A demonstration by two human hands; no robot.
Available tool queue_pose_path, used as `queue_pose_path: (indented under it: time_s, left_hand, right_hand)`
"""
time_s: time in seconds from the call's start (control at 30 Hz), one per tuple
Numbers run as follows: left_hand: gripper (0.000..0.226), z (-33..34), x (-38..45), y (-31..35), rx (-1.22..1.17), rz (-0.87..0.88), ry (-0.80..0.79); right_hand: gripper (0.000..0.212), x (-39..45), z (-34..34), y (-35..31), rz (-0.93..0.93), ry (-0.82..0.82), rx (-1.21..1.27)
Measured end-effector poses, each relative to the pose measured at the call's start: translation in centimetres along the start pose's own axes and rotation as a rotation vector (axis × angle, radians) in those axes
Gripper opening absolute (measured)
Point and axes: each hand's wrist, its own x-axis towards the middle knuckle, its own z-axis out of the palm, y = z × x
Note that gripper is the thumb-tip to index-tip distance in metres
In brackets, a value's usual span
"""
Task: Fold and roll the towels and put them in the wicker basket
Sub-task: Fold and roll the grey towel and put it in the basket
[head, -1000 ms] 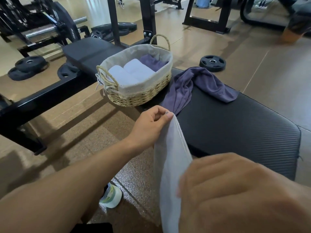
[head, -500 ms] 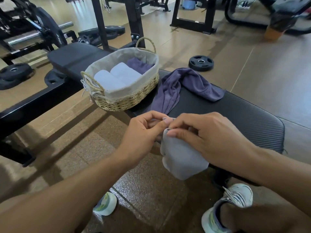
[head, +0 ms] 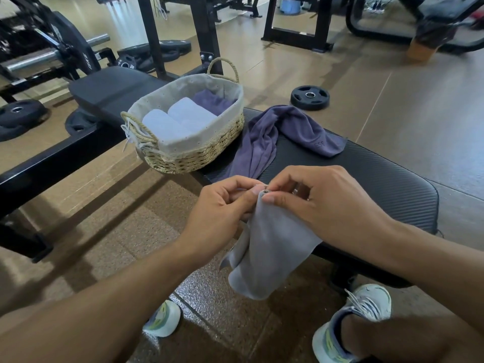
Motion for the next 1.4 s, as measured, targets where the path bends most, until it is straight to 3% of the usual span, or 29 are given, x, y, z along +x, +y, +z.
queue_pose_path:
  time_s: [0.2,0.4,0.5,0.6,0.67,0.8,0.87,0.93,1.03,1.23,1.4]
  left_hand:
    - [0.022,0.1,-0.2,0.1,-0.035,-0.014,-0.039]
    - [0.028,0.0,-0.2,0.2,-0.061,0.04,-0.109]
    - [0.025,-0.4,-0.1,0.3,-0.026,0.068,-0.103]
    - [0.025,-0.7,0.0,0.5,0.056,0.082,-0.097]
    - [0.021,-0.8,0.0,0.7,0.124,0.085,-0.086]
    - [0.017,-0.9,0.1,0.9,0.317,0.11,0.126]
    - [0.034,-0.6,-0.3,1.3,0.215,-0.012,0.032]
    - [0.039,-0.5,-0.8,1.3,0.185,-0.073,-0.092]
    - [0.026,-0.5,-1.2,1.2,0.248,-0.007,-0.174]
    - [0.018,-1.6,-0.8,0.9,0.153,-0.055,-0.267]
    - [0.028,-1.8,-0.9,1.1,0.323,-0.086,-0.331]
  right_hand:
    - [0.02,-0.1,0.0,0.1,0.011,0.044,-0.033]
    - [0.029,0.0,-0.3,0.3,0.005,0.05,-0.044]
    - [0.035,0.2,-0.8,0.3,-0.013,-0.068,-0.142]
    - [0.025,0.1,-1.2,0.4,0.052,-0.169,-0.165]
    - [0.019,-0.1,-1.1,0.3,0.076,-0.178,-0.126]
    - [0.017,-0.5,-0.2,-0.1,0.125,-0.098,0.067]
    - [0.012,-0.7,0.5,0.0,0.15,-0.083,0.208]
    - [0.008,-1.0,1.1,-0.5,0.125,-0.185,0.346]
    - [0.033,-1.5,1.6,-1.4,0.069,-0.366,0.465]
    - [0.046,-1.0,1.3,-1.0,0.245,-0.467,0.79]
    - [0.077,-0.7,0.7,-0.8,0.213,-0.551,0.671]
